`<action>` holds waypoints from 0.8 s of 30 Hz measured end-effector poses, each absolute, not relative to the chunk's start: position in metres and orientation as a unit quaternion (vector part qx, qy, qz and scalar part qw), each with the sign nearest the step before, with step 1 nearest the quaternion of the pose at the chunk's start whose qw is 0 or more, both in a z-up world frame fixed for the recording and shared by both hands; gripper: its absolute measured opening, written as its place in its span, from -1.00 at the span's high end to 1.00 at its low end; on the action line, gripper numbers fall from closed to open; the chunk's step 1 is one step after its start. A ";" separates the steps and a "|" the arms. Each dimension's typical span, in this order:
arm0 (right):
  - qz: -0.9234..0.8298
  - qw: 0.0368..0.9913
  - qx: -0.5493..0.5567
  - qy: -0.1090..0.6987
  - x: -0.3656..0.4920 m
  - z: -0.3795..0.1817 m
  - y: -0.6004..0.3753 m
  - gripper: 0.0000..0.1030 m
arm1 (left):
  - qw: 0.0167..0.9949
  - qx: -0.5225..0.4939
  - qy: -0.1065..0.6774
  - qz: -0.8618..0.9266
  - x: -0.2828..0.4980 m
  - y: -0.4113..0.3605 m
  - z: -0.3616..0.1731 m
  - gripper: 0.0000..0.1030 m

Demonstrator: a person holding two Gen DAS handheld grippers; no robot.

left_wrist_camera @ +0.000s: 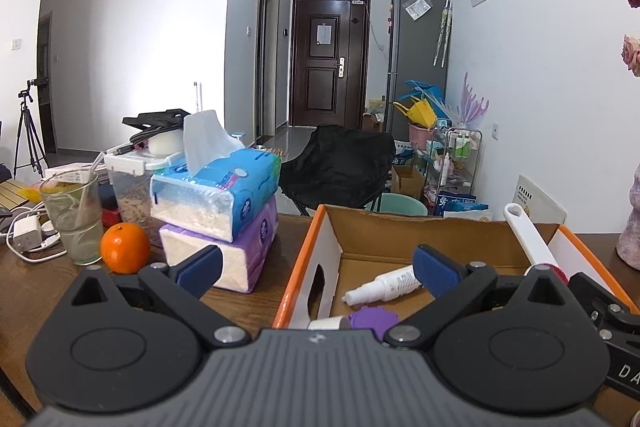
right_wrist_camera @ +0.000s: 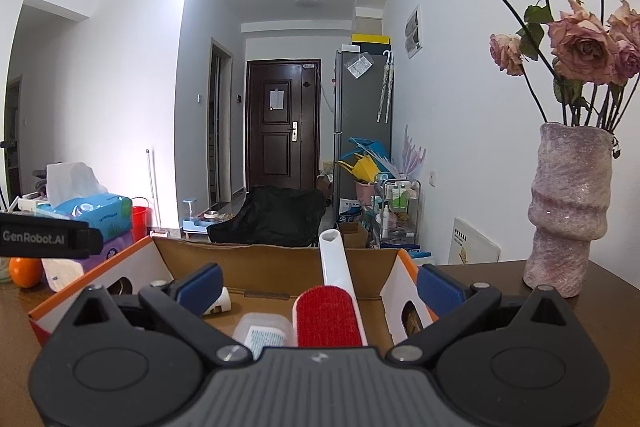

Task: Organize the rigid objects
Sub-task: 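Withdraw both tools from the box toward the table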

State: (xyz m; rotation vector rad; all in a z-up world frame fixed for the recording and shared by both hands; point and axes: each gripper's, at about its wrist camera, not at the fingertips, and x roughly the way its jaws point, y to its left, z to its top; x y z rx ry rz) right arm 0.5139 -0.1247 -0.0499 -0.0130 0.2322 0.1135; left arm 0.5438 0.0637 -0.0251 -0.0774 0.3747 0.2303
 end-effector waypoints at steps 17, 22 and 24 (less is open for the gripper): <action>0.053 0.991 0.004 0.124 0.462 -0.051 -0.131 -1.00 | 0.972 -0.047 0.195 0.126 0.491 0.076 -0.030 -1.00; 0.051 0.991 0.006 0.126 0.443 -0.052 -0.133 -1.00 | 0.971 -0.049 0.198 0.127 0.472 0.079 -0.031 -1.00; 0.049 0.991 0.005 0.128 0.435 -0.053 -0.133 -1.00 | 0.970 -0.050 0.200 0.127 0.466 0.080 -0.032 -1.00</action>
